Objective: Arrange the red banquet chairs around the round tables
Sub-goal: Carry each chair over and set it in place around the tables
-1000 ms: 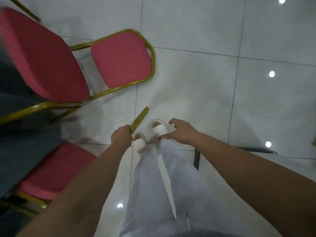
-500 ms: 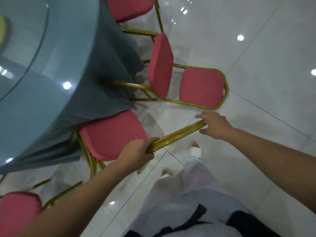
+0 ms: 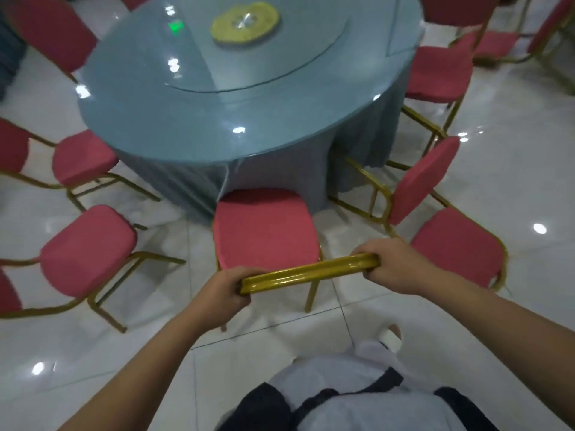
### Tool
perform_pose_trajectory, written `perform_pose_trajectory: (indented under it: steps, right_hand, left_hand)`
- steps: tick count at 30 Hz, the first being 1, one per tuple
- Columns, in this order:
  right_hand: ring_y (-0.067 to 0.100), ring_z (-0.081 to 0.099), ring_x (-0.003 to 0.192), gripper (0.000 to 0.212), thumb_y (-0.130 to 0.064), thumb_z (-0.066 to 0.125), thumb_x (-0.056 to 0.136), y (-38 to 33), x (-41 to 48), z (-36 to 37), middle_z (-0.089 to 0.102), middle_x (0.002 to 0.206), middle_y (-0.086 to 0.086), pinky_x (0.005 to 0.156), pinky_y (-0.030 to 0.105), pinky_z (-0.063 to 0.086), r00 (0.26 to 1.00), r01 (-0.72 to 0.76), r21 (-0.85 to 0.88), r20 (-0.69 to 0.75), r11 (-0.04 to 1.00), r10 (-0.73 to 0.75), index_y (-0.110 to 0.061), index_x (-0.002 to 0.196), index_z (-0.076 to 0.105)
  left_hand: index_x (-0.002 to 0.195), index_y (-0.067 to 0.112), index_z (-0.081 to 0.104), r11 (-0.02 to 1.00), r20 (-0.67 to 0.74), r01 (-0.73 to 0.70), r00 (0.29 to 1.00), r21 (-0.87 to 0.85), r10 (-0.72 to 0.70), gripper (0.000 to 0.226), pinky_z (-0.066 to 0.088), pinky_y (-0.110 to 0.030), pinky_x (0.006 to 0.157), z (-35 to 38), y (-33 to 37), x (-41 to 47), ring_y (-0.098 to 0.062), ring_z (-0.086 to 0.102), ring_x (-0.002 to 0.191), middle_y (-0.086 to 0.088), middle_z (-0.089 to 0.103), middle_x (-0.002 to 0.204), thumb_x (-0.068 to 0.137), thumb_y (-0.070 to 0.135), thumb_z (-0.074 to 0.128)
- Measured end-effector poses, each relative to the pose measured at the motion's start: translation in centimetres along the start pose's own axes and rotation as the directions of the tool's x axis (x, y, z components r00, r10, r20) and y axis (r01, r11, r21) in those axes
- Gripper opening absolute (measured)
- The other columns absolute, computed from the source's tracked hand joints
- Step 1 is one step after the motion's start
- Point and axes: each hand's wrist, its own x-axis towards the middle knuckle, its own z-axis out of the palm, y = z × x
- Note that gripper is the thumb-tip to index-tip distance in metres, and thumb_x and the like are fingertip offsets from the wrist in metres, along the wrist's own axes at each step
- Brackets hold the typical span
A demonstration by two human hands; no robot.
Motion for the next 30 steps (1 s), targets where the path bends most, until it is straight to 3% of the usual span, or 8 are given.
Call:
perform_pose_trajectory:
  steps: [6, 9, 12, 16, 20, 23, 25, 30]
  right_hand:
    - [0.01, 0.057, 0.073, 0.008, -0.035, 0.061, 0.086, -11.6, 2.5, 8.3, 0.061, 0.077, -0.008, 0.068, 0.037, 0.053, 0.988, 0.144, -0.084, 0.061, 0.986, -0.139, -0.028, 0.087, 0.062]
    - [0.013, 0.057, 0.075, 0.009, -0.037, 0.062, 0.089, -17.0, 4.2, 12.6, 0.062, 0.08, -0.009, 0.067, 0.032, 0.05, 0.975, 0.21, -0.078, 0.091, 0.975, -0.203, -0.028, 0.091, 0.065]
    - [0.019, 0.057, 0.074, 0.011, -0.034, 0.063, 0.086, -21.4, 5.6, 15.6, 0.061, 0.079, -0.004, 0.069, 0.038, 0.051, 0.962, 0.259, -0.159, 0.125, 0.953, -0.241, -0.024, 0.083, 0.063]
    - [0.016, 0.057, 0.073, 0.014, -0.037, 0.062, 0.087, -22.3, 5.2, 17.1, 0.061, 0.079, -0.006, 0.059, 0.03, 0.042, 0.957, 0.281, -0.172, 0.127, 0.944, -0.262, -0.023, 0.087, 0.064]
    - [0.0, 0.057, 0.085, 0.027, -0.047, 0.064, 0.086, -20.3, 4.5, 16.5, 0.061, 0.094, -0.021, 0.07, 0.018, 0.044, 0.956, 0.229, 0.045, 0.176, 0.973, -0.233, -0.039, 0.112, 0.063]
    - [-0.003, 0.052, 0.104, 0.049, -0.054, 0.063, 0.085, -17.4, 3.2, 15.1, 0.053, 0.115, -0.028, 0.083, 0.019, 0.041, 0.984, 0.144, 0.119, 0.09, 0.982, -0.155, -0.043, 0.132, 0.053]
    - [-0.003, 0.047, 0.111, 0.05, -0.054, 0.063, 0.086, -14.4, 1.9, 13.1, 0.05, 0.122, -0.027, 0.089, 0.021, 0.038, 0.997, 0.074, 0.16, 0.023, 0.984, -0.079, -0.042, 0.134, 0.052]
    - [0.004, 0.048, 0.122, 0.044, -0.046, 0.065, 0.089, -3.2, -2.8, 6.6, 0.053, 0.134, -0.015, 0.093, 0.024, 0.04, 0.98, -0.129, 0.308, -0.102, 0.942, 0.168, -0.036, 0.131, 0.056]
  left_hand:
    - [0.121, 0.031, 0.064, 0.967, -0.269, 0.254, 0.931, -0.014, -0.248, 0.049, 0.051, -0.034, 0.086, -2.5, -9.9, -7.1, -0.013, 0.06, 0.101, 0.01, 0.065, 0.11, 0.076, 0.013, 0.075]
    - [0.114, 0.028, 0.064, 0.867, -0.42, 0.497, 0.794, 0.033, -0.439, 0.045, 0.052, -0.043, 0.084, -3.4, -15.1, -9.9, -0.023, 0.06, 0.099, 0.001, 0.064, 0.11, 0.073, 0.029, 0.083]
    - [0.12, 0.023, 0.06, 0.846, -0.418, 0.525, 0.75, -0.096, -0.513, 0.055, 0.052, -0.047, 0.087, -4.8, -19.1, -12.2, -0.029, 0.059, 0.102, -0.008, 0.062, 0.112, 0.071, 0.024, 0.086]
    - [0.136, 0.028, 0.05, 0.803, -0.26, 0.597, 0.774, -0.008, -0.578, 0.079, 0.048, -0.045, 0.097, -6.8, -20.2, -13.3, -0.03, 0.053, 0.116, -0.008, 0.057, 0.129, 0.067, 0.034, 0.088]
    - [0.146, 0.046, 0.027, 0.878, -0.05, 0.471, 0.882, 0.089, -0.468, 0.11, 0.028, -0.055, 0.113, -7.1, -16.2, -12.8, -0.028, 0.032, 0.138, 0.004, 0.037, 0.151, 0.052, 0.075, 0.076]
    - [0.142, 0.056, 0.023, 0.959, 0.008, 0.271, 0.962, 0.084, -0.273, 0.111, 0.025, -0.051, 0.115, -6.1, -10.1, -10.4, -0.022, 0.028, 0.14, 0.01, 0.033, 0.152, 0.044, 0.095, 0.057]
    - [0.142, 0.053, 0.026, 0.986, 0.028, 0.147, 0.988, 0.076, -0.149, 0.101, 0.026, -0.05, 0.115, -4.5, -5.2, -7.5, -0.019, 0.029, 0.14, 0.012, 0.034, 0.152, 0.053, 0.092, 0.055]
    - [0.143, 0.043, 0.036, 0.996, 0.122, -0.077, 0.99, 0.041, 0.072, 0.064, 0.029, -0.041, 0.114, 2.4, 6.1, 0.6, -0.014, 0.033, 0.137, 0.012, 0.038, 0.15, 0.086, 0.053, 0.063]
